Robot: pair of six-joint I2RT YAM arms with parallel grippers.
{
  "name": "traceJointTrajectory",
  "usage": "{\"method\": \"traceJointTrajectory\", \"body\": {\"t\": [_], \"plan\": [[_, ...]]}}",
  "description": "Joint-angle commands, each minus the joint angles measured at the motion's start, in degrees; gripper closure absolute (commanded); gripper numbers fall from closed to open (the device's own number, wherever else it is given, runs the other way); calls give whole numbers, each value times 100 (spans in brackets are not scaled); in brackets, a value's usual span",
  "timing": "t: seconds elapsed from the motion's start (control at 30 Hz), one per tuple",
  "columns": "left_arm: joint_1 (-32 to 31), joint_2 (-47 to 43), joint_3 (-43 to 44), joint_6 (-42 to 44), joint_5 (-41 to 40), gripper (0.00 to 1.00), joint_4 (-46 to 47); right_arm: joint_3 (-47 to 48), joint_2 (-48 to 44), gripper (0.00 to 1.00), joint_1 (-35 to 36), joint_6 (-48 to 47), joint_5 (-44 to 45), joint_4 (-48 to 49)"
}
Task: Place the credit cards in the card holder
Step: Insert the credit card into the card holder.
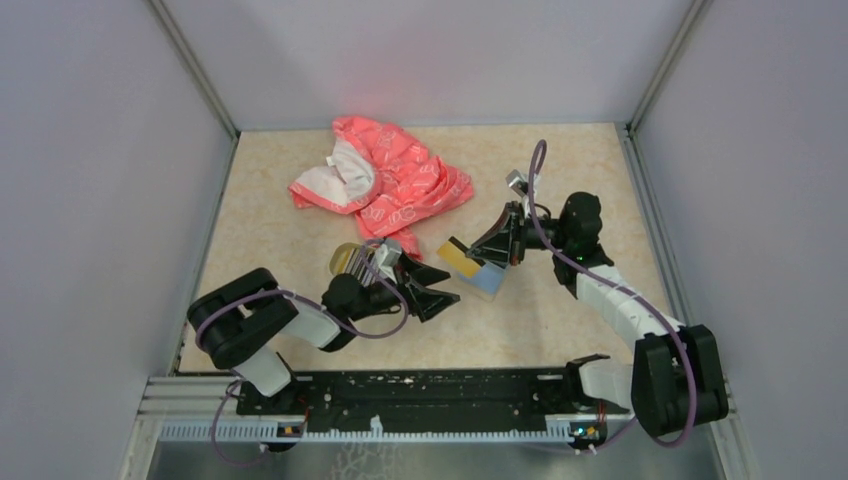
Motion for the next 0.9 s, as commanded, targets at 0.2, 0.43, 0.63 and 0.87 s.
{"method": "traceJointTrajectory", "body": {"t": [0.2,0.43,0.63,0.87], "plan": [[-169,492,759,-373,-109,21,1650,15,82,100,-38,168,-105,450],[-169,434,917,-347,-233,30,1650,15,116,100,-38,142,-164,441],[-161,409,1099,-351,-255,41,1651,15,136,100,-28,134,-207,442],[-122,462,1228,-442,-115,73,1652,15,145,100,-5,85,-253,424]]}}
